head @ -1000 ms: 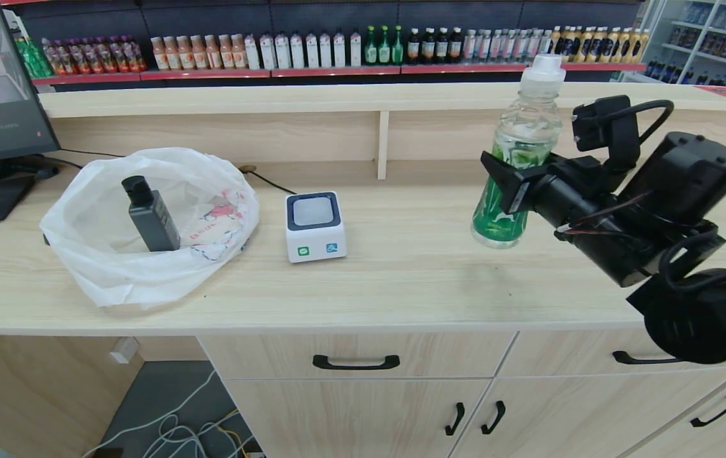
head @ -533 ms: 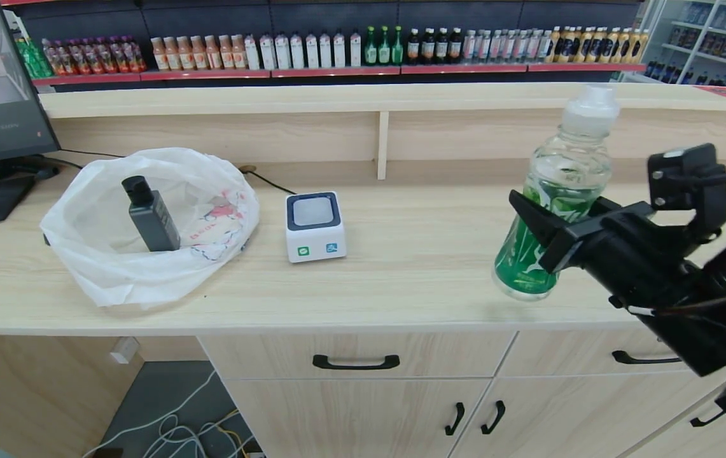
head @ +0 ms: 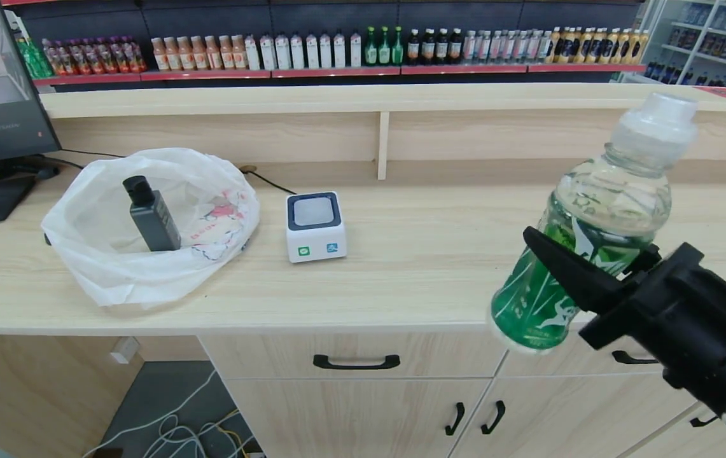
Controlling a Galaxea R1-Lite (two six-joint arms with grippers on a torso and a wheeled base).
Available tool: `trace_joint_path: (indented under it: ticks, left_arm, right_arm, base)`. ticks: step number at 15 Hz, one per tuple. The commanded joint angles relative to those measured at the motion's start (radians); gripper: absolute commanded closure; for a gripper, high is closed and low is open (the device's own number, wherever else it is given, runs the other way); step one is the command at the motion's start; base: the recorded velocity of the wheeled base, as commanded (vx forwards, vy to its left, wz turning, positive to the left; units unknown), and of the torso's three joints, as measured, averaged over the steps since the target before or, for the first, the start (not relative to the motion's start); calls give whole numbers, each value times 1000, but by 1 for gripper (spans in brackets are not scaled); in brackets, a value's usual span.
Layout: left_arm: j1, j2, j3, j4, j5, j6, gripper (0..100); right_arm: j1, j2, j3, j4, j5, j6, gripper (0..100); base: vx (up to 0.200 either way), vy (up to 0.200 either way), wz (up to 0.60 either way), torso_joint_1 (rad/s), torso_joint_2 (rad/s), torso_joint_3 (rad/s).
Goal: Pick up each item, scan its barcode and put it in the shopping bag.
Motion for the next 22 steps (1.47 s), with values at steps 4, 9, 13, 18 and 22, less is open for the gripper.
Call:
trace_joint_path:
  ticks: [4, 9, 13, 18, 22]
  left_arm:
    - [1, 0, 0, 0, 1, 1, 0]
    - [1, 0, 0, 0, 1, -1, 0]
    - [1, 0, 0, 0, 1, 1, 0]
    - [1, 0, 0, 0, 1, 1, 0]
    - [1, 0, 0, 0, 1, 1, 0]
  right_arm:
    - [172, -151, 267, 1, 0, -145, 100]
    - [172, -151, 229, 1, 3, -370, 100]
    - [168, -85, 203, 1, -41, -653, 100]
    - [406, 75, 2, 1, -169, -901, 100]
    - [562, 162, -9, 1, -225, -1039, 100]
  base:
    - [0, 0, 0, 0, 0, 0]
    - [0, 0, 0, 0, 0, 0]
    - [0, 0, 0, 0, 0, 0]
    - [0, 0, 0, 0, 0, 0]
    - [0, 0, 0, 0, 0, 0]
